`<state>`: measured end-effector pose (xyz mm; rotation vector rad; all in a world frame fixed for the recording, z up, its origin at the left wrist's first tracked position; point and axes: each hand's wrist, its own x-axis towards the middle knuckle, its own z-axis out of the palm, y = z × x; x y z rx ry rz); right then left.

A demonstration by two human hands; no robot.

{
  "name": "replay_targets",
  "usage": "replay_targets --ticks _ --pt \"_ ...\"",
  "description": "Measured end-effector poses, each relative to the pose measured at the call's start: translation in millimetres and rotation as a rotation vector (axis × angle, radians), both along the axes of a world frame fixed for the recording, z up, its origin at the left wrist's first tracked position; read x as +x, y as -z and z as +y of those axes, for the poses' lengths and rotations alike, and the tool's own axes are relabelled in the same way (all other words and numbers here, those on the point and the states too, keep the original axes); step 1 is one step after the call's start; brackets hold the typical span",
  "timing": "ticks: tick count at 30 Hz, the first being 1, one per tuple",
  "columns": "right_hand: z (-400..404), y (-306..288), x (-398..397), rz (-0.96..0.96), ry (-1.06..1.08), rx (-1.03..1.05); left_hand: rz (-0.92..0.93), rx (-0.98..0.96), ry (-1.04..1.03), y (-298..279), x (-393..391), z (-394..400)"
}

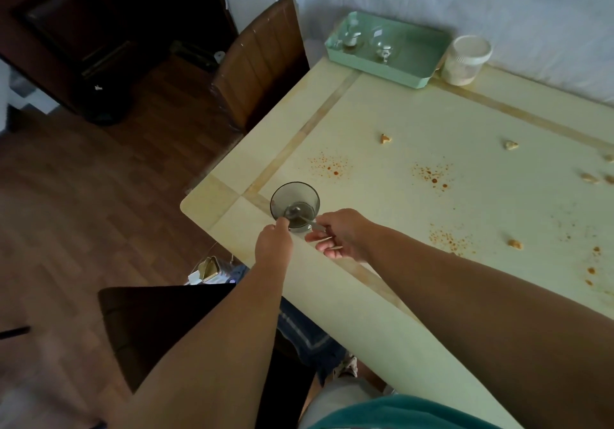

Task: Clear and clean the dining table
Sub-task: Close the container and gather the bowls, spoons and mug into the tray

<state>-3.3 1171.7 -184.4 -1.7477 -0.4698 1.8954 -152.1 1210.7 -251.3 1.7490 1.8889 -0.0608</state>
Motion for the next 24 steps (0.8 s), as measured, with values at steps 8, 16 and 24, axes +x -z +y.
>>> replay_targets --ticks 8,16,24 --pt "-17 -10 21 -0.164 0.094 0.078 0.069 0.119 0.174 -13 11 -12" --pt "-60 -19 70 -0.11 0.295 0.144 0.002 0.126 0.333 -34 65 -54" --pt "-120 -39 132 -0.073 0.415 0.175 -0.132 0.095 0.298 -57 129 -99"
